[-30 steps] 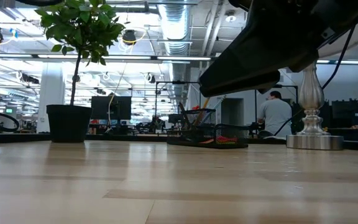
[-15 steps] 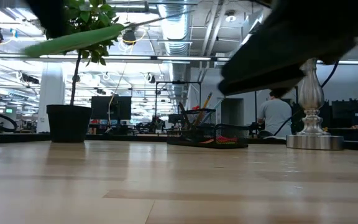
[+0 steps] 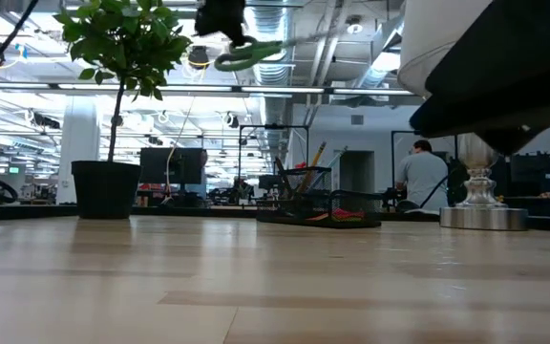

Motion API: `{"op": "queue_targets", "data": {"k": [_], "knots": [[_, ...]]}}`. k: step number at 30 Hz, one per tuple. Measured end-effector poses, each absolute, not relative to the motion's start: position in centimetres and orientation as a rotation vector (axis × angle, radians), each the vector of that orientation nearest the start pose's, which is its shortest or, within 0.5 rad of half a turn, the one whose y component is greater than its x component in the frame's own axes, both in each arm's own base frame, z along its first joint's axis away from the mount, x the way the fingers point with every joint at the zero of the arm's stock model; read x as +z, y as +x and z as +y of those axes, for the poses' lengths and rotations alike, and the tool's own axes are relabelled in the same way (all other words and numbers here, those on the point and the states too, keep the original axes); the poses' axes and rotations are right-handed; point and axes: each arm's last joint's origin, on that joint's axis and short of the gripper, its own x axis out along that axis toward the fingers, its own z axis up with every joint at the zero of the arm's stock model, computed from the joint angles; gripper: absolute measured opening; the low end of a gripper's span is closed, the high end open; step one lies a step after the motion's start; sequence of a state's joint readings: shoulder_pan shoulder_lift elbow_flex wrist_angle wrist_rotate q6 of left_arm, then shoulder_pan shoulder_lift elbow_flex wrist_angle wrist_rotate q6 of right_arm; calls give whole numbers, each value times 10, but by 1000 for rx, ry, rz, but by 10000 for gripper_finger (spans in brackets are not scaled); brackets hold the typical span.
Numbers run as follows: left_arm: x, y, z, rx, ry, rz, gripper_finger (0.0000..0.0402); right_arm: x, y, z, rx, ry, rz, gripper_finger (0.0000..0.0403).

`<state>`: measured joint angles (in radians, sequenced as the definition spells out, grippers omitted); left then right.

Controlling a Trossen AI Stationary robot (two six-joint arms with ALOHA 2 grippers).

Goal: Pick and place office supplies into organizer
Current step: Put the green scissors into the desk organizer

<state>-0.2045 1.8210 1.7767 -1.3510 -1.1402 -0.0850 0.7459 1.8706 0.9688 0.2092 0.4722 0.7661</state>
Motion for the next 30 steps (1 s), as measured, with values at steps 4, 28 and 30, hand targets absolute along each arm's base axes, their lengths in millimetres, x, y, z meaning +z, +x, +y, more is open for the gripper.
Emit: {"op": "queue_targets", "data": {"k": [4,28,30], "knots": [[338,359,-17,847,1184,1199,9,142,273,247,7,325,594,98],[240,436,118,754,1485,1774,4,138,250,264,-31,311,592,98],[241,435,118,763,1478,1767,3,138,249,265,-25,309,594,98]]}}
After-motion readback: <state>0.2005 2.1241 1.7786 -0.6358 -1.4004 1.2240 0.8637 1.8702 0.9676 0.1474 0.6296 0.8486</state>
